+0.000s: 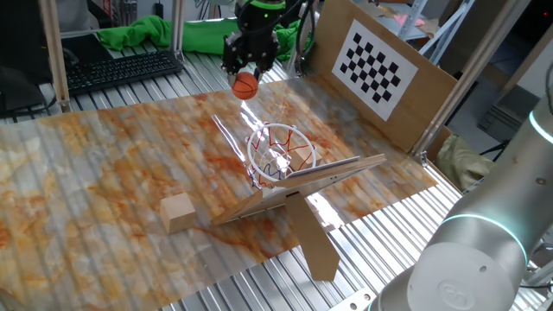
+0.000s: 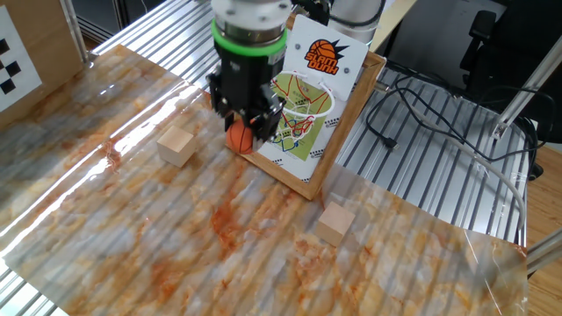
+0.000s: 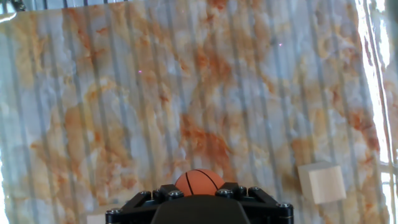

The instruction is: Grab a basketball, release it and shoot it into the basket

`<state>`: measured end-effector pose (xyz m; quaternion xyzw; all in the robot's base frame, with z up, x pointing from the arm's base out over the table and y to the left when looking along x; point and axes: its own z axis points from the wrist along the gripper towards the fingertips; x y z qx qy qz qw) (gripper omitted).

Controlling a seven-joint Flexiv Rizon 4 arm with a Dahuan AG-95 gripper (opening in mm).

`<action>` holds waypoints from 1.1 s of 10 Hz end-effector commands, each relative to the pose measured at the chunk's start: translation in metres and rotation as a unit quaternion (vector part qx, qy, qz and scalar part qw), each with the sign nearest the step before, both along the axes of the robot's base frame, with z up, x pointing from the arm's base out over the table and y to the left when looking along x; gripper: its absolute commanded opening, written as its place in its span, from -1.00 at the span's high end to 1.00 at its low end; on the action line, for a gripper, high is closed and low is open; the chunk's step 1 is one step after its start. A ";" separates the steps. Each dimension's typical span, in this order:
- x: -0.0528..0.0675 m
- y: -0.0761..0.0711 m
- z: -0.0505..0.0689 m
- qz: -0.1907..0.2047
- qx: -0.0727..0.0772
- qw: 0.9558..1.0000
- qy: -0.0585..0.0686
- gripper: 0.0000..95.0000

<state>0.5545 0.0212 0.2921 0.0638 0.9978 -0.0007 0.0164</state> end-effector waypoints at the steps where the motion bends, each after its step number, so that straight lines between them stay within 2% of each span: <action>1: -0.008 0.003 0.010 0.000 -0.002 1.000 0.000 1.00; 3: -0.013 0.004 0.016 0.001 -0.003 1.000 0.000 1.00; 4: -0.024 0.003 0.023 0.006 -0.003 1.000 -0.002 1.00; 9: -0.051 0.014 0.038 0.007 -0.004 1.000 -0.008 1.00; 11: -0.053 0.012 0.039 0.008 0.001 1.000 -0.008 1.00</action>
